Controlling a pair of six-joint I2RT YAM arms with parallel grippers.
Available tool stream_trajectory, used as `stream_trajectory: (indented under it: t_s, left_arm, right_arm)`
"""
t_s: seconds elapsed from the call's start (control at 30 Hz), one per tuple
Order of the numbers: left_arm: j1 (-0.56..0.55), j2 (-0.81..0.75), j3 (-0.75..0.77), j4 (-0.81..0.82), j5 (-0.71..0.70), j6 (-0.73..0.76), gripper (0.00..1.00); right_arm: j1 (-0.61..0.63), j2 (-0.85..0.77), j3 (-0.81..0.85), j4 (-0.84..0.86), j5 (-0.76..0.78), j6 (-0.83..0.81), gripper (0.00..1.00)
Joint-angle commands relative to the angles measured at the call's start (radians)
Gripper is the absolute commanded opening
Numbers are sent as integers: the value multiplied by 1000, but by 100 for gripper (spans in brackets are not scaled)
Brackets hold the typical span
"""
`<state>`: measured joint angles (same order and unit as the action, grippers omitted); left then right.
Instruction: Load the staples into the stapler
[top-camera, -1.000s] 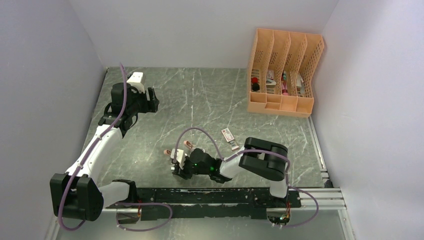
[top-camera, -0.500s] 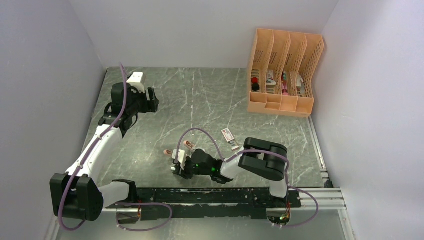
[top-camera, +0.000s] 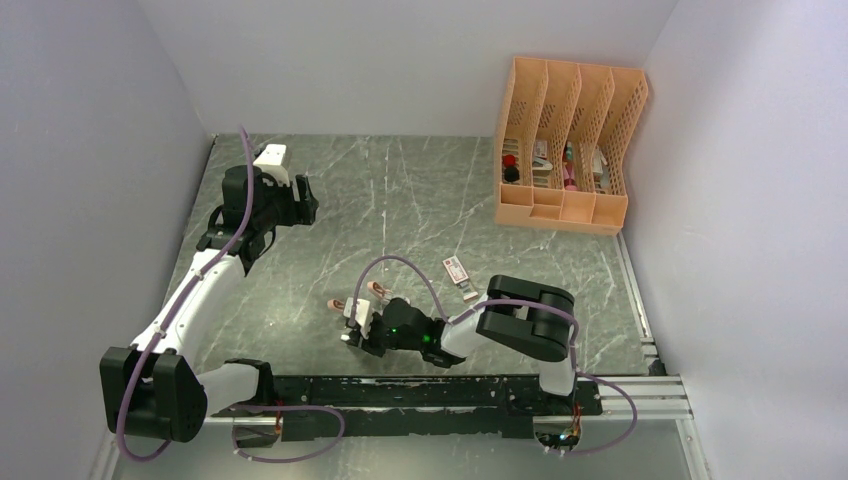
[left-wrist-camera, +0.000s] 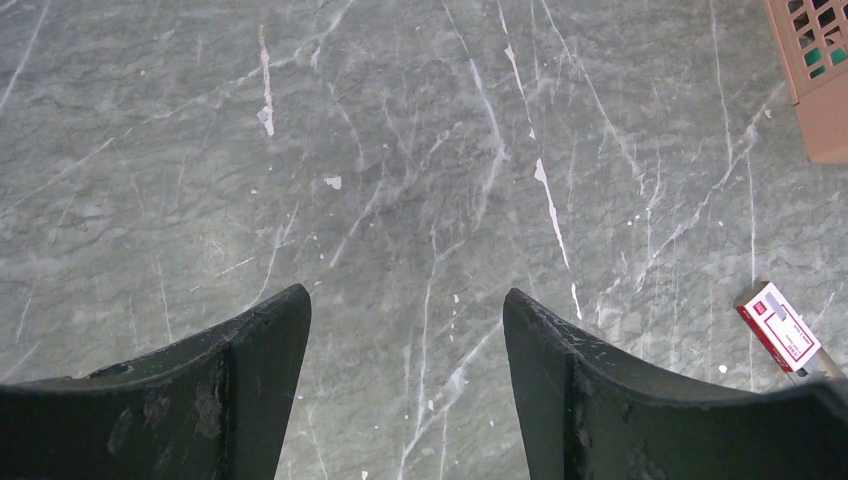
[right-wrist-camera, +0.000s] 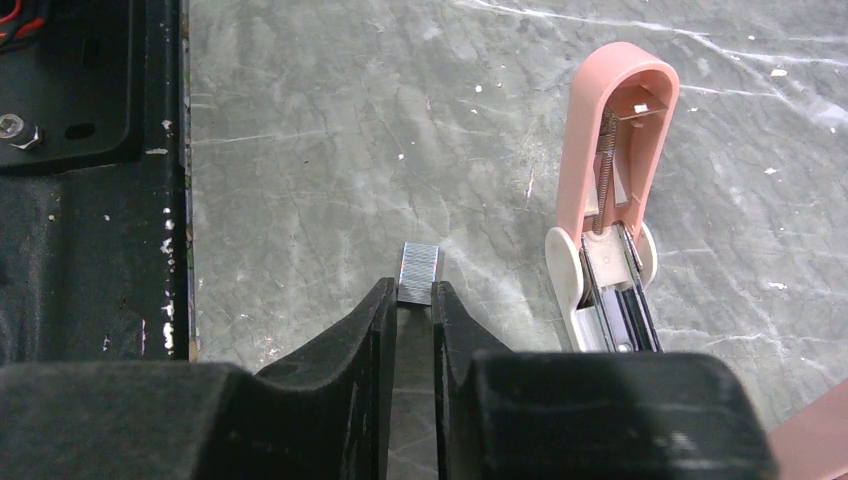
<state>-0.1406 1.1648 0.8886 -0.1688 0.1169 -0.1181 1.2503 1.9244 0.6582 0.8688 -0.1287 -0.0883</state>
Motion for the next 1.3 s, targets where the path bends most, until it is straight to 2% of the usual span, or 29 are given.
stream_trajectory:
  t_s: [0.0, 0.43, 0.7, 0.97, 1.1, 1.27]
  left_arm:
    - [-5, -5, 10, -1, -1, 9, 75]
    - [-5, -5, 10, -1, -1, 8, 75]
    - [-5, -2, 12, 0, 2, 8, 75]
    - [-5, -2, 10, -1, -2, 9, 75]
    - [-5, -2, 11, -2, -1, 8, 75]
    - [-5, 1, 11, -1, 3, 4, 75]
  right_arm:
    - [4, 52, -51, -285, 27, 4, 13]
    - [5, -131, 63, -413, 33, -24, 15]
    - [6, -265, 30, -483, 59, -16, 15]
    - [4, -477, -7, -575, 109, 22, 16]
    - [-1, -558, -15, -651, 177, 48, 19]
    - [-60, -639, -23, -718, 184, 98, 22]
